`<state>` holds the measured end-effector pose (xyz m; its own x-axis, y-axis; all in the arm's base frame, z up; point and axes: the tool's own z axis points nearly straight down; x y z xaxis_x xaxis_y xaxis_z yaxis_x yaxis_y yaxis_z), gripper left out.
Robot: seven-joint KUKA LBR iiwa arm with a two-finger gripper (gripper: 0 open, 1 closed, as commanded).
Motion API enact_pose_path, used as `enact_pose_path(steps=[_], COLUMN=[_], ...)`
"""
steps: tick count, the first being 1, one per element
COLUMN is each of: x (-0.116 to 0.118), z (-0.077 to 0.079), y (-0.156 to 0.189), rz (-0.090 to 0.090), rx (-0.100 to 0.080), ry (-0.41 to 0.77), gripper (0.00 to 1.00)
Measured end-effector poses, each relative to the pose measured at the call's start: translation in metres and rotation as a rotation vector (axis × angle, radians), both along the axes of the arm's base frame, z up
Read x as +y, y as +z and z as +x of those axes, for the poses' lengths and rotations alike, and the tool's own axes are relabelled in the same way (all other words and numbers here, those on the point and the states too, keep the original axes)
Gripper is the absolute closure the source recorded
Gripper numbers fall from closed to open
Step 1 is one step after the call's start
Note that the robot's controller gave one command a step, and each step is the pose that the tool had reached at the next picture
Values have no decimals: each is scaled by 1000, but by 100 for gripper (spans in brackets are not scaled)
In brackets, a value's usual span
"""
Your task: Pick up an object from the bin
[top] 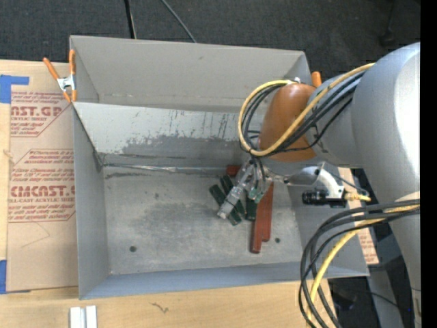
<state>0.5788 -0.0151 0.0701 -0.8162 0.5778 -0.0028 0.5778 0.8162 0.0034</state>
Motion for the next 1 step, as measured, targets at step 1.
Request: enact_pose_path(steps=[1], x=[25], z=[-34], y=[-1], rz=[1], rx=[7], ry=[-191], gripper=[0])
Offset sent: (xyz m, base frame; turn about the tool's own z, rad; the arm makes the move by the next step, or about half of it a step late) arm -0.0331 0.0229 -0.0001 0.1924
